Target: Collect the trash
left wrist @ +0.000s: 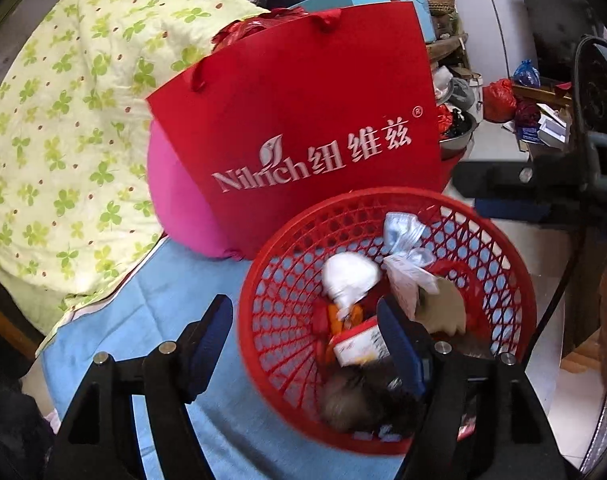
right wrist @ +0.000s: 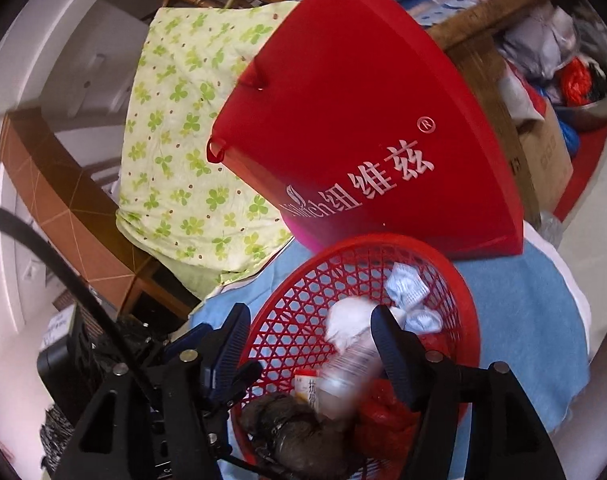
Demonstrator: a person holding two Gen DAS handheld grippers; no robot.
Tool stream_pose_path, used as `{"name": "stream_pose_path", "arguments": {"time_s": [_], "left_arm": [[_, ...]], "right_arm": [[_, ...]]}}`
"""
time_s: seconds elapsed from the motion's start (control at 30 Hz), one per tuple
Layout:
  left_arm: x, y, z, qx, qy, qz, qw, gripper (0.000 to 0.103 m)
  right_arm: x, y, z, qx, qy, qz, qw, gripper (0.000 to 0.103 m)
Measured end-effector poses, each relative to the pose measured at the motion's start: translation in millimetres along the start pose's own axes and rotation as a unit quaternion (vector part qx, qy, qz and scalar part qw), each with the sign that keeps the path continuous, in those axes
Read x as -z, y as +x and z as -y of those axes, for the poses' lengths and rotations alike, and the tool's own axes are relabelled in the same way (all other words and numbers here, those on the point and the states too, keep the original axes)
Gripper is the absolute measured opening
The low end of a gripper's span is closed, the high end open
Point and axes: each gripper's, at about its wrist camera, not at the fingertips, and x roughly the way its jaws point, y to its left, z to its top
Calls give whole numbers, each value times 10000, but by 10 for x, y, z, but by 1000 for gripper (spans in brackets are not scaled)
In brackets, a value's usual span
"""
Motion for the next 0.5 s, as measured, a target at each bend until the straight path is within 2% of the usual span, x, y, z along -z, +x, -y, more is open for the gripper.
{"name": "stream_pose_path", "arguments": {"time_s": [0.23,0.4,0.5], "left_arm": [[154,-375,-124,-278,-194,143,9993,76],[232,-700,-206,-610,-197,362,9973,85],[281,-896,-286,-768,-297,468,9955,85]], "right_arm": [[90,-199,-253,112,-215,83,9997,67],[192,-293,-645,151,-702,87,9974,67],[269,-356,-891,242,-1037,132,9942,67]]}}
